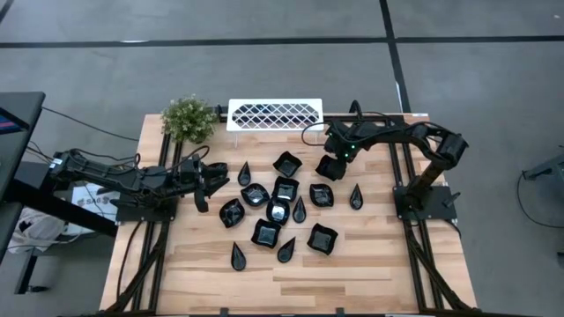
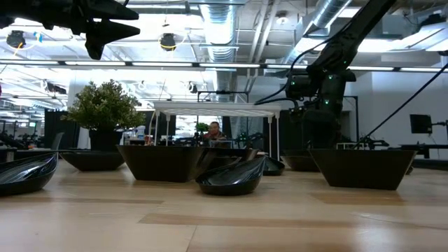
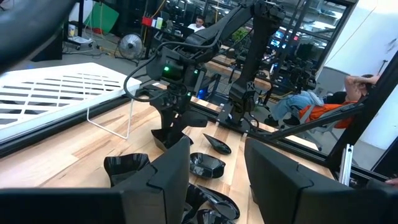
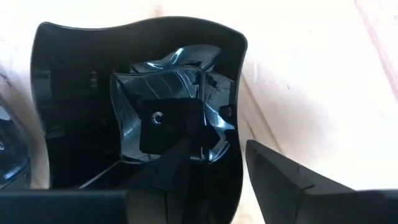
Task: Pick & Place Mini shaped plates
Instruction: Put the distorted square plate on the shelf
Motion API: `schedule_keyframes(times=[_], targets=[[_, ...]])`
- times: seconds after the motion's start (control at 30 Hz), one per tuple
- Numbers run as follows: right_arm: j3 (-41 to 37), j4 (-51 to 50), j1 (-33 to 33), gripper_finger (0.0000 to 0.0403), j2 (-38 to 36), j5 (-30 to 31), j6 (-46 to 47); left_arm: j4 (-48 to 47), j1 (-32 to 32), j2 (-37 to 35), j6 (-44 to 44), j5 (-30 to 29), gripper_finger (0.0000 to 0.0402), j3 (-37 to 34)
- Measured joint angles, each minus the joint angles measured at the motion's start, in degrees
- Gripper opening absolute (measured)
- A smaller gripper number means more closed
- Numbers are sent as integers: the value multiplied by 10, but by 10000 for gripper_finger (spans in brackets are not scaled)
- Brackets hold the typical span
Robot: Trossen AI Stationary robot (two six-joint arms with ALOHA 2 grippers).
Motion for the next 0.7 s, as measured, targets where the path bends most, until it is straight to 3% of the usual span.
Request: schedule_keyframes(times=[0.7], targets=[[0, -8, 0, 61, 0, 1, 0, 0, 0, 0, 0, 0, 155, 0]])
